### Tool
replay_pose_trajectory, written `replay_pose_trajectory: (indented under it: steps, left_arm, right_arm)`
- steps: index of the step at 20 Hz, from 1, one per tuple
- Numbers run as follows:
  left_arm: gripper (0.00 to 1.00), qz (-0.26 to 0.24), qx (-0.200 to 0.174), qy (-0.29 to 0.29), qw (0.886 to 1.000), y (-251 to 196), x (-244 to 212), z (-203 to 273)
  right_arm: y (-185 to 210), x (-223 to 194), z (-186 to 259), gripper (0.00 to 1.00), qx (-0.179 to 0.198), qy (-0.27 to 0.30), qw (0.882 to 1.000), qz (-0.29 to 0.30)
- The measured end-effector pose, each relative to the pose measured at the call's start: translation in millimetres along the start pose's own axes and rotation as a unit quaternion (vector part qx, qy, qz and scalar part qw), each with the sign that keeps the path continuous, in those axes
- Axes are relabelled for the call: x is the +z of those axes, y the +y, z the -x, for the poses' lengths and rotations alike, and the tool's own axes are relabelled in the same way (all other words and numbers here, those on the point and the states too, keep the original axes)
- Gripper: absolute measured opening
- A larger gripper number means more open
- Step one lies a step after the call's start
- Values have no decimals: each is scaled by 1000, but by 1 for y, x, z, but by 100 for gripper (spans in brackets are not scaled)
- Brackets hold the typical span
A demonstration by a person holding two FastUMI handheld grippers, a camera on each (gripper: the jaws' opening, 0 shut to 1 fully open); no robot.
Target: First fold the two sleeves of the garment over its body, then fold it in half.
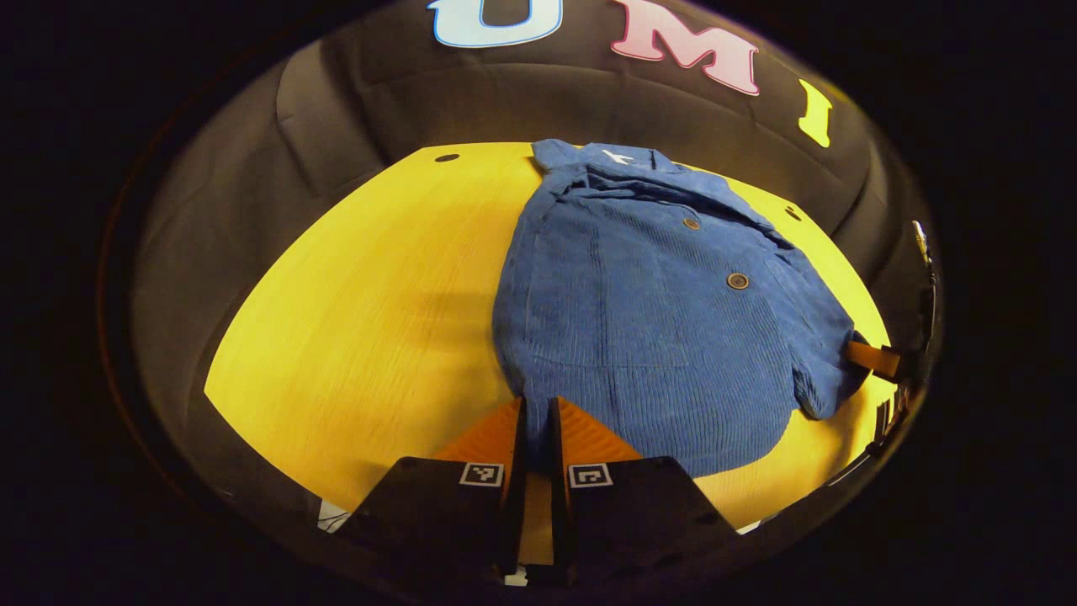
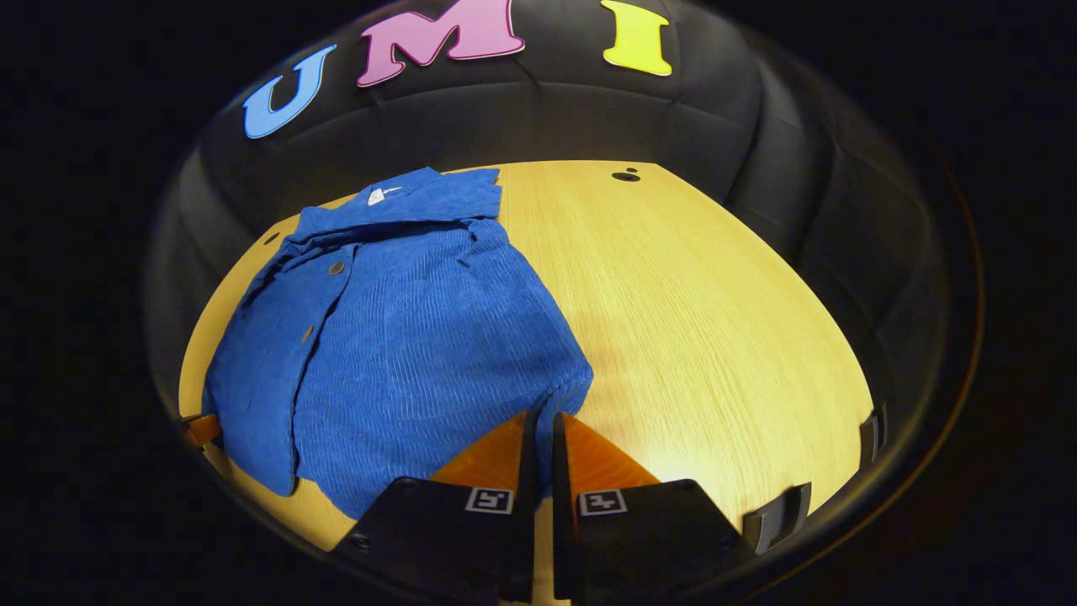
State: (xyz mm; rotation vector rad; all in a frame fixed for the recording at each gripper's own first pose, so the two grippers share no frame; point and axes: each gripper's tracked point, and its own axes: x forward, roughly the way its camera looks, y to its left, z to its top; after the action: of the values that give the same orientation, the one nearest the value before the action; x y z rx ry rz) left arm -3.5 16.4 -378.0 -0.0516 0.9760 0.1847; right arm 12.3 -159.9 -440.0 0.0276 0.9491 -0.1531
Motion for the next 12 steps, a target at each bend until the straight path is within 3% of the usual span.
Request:
replay_pose_trajectory:
  steps: [3, 4, 7, 9, 12]
  left_arm:
    - [12, 10, -50, 1, 999, -20, 0, 0]
    - [0, 25, -50, -1, 998, -21, 4, 1]
    - [0, 30, -72, 1, 997, -26, 2, 1]
    - [0, 61, -78, -36, 994, -27, 23, 8]
    - [0, 62, -89, -71, 992, -32, 53, 12]
  right_arm:
    - [16, 0, -2, 6, 39, 5, 999, 24]
    - [17, 1, -2, 5, 47, 7, 999, 25]
    - [17, 5, -4, 5, 62, 10, 998, 12]
    - [20, 8, -3, 5, 64, 13, 998, 1]
    - [35, 27, 6, 5, 87, 1, 996, -18]
